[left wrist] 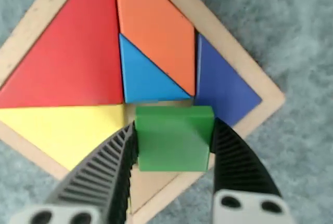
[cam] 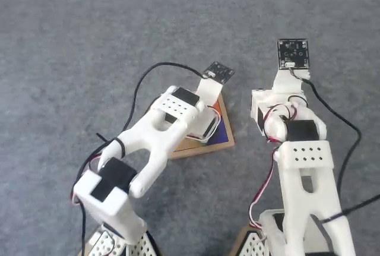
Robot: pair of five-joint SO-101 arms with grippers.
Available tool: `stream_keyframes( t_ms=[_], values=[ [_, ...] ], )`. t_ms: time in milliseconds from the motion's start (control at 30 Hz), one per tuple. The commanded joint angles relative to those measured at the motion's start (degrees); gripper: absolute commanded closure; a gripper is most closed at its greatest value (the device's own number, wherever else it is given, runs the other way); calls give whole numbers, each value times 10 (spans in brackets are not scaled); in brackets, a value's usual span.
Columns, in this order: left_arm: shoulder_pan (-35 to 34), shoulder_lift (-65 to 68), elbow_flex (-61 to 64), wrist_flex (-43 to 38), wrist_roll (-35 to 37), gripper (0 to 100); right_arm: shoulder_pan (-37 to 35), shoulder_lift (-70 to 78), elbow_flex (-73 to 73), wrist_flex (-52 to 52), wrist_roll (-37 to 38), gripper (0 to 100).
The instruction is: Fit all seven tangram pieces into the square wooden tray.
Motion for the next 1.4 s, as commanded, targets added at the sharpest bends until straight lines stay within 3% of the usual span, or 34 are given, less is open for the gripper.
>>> stream_keyframes(
  t_ms=[0,167,333,433,733,967,1133,1367],
  values=[
    [3,-3,-31,-9,-10,844,6,-26,-3,-18,-4,989],
    [-1,-5,-32,-8,-11,840,6,-26,-3,-17,-3,989],
    [-37,-5,-37,-2,-10,713,7,-26,-3,-17,-3,989],
    [-43,-5,-62,42,-10,666,6,-26,-3,-17,-3,989],
    [-40,-61,-43,55,4,705,6,-26,-2,-17,-3,989],
    [-45,-268,185,-118,18,922,-31,-25,17,-25,-1,989],
    [-129,-402,312,-246,62,942,-84,-25,33,-25,24,989],
    [-262,-478,357,-311,107,943,-91,-11,34,-40,81,989]
  ],
)
